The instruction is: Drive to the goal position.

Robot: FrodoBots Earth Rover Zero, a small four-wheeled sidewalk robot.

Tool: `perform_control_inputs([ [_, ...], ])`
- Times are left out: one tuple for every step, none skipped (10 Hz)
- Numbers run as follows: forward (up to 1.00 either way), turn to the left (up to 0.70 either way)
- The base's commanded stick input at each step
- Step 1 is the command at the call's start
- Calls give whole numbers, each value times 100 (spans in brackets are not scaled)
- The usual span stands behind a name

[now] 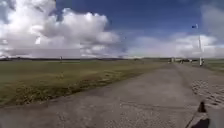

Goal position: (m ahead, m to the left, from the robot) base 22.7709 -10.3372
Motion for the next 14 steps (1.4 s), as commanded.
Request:
perform_control_inputs([
  [85, -34],
  [85, -34],
  [85, -34],
  [85, -34],
  [85, -34],
  [85, -34],
  [85, -34],
  [85, -34],
  [85, -34],
  [85, -34],
  [53, -53],
  [14, -77],
  [0, -85],
  [0, -85],
])
